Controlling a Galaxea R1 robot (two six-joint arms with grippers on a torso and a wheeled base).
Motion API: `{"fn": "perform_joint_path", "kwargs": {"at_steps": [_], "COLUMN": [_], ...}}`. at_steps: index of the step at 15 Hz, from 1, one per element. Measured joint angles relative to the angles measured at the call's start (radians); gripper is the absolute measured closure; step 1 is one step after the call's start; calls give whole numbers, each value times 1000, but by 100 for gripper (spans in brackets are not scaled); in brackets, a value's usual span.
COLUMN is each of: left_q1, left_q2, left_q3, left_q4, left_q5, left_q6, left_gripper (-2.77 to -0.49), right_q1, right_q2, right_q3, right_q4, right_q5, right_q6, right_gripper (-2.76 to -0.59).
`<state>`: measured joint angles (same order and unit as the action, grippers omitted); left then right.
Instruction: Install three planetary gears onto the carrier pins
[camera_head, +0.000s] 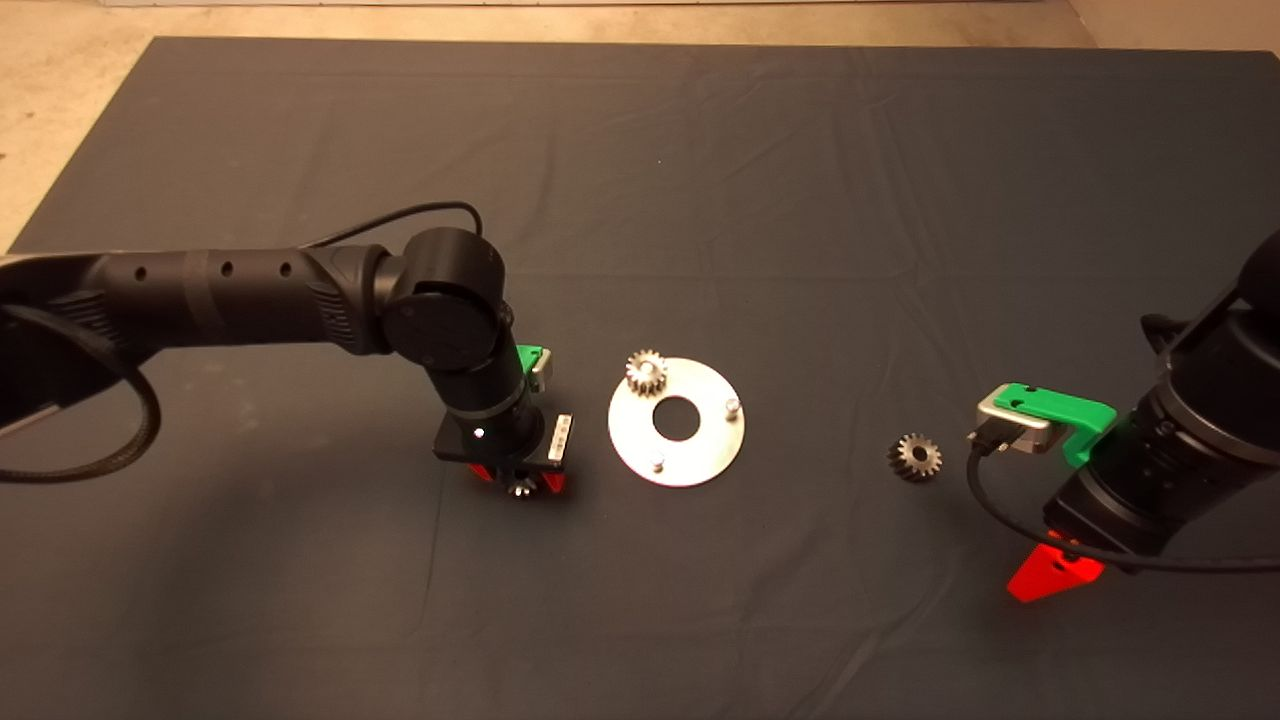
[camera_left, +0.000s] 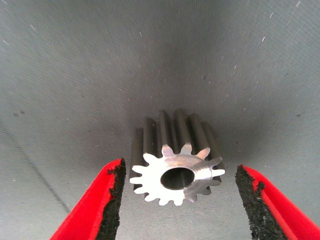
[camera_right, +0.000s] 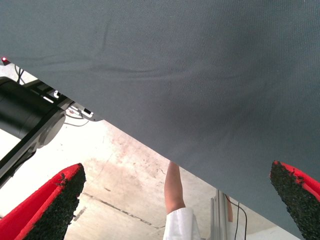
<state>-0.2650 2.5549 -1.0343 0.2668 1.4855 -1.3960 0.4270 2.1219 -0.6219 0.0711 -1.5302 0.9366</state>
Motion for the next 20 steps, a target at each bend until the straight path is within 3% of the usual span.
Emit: {"fn": "perform_joint_path", "kwargs": {"at_steps": [8,12,17,20], "left_q1": [2,2,10,13], "left_q2": [0,0,0,3], "left_q3": [0,0,0,0], "left_q4": [15,45,48,49], "left_q5": [0,0,1,20], "left_q6": [-12,-32,-32,-32], "left_gripper": [-151,-135,-135,-135], "right_q1": [0,0,0,0], "right_q2": [0,0,0,-3], "right_q3": [0,0,0,0], "right_q4": [0,0,0,0], "right_q5": [0,0,0,0], "right_q6": [0,1,3,3], "right_gripper": [-275,-275,-275,-275]}}
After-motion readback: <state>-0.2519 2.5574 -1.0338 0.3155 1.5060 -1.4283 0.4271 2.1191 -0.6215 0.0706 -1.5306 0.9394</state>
